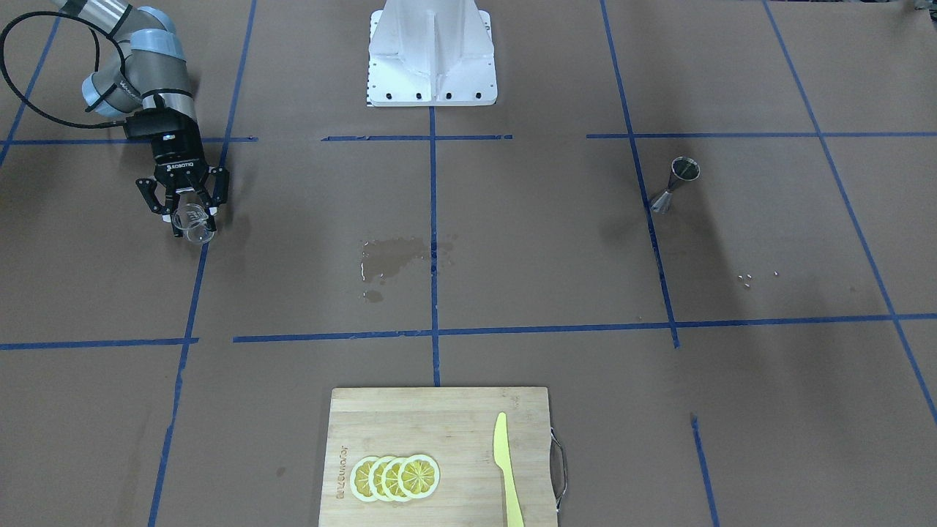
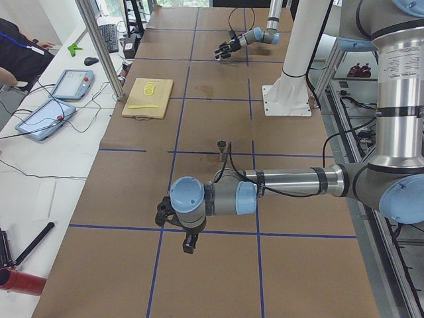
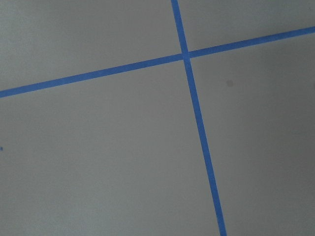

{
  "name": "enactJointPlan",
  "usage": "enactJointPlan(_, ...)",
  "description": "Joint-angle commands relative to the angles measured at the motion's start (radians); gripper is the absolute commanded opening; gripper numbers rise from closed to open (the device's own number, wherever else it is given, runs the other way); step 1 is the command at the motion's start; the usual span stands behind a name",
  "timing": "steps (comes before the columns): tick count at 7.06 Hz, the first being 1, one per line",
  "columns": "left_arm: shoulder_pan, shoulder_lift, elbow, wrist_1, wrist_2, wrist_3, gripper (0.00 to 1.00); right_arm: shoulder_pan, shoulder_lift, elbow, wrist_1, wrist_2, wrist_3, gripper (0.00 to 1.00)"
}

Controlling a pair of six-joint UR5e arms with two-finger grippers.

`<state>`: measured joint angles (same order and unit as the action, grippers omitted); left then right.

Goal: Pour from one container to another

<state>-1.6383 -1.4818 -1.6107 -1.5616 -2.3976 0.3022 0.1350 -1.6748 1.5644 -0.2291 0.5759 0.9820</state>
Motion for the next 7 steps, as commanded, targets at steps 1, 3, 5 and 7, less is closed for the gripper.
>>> enactJointPlan(1,0.0,0.0,-0.001,0.0,0.0,0.0,1.0,0.0,0.001,0.0,0.001,-0.001,0.0,1.0)
enactJointPlan(3,0.0,0.0,-0.001,0.0,-0.002,0.0,1.0,0.0,0.001,0.003,0.001,-0.001,0.0,1.0)
enactJointPlan(5,0.0,0.0,-0.011,0.002,-0.002,0.0,1.0,0.0,0.001,0.005,0.001,-0.001,0.0,1.0)
enactJointPlan(7,0.0,0.0,-0.011,0.002,-0.002,0.0,1.0,0.0,0.003,0.003,0.001,-0.001,0.0,1.0)
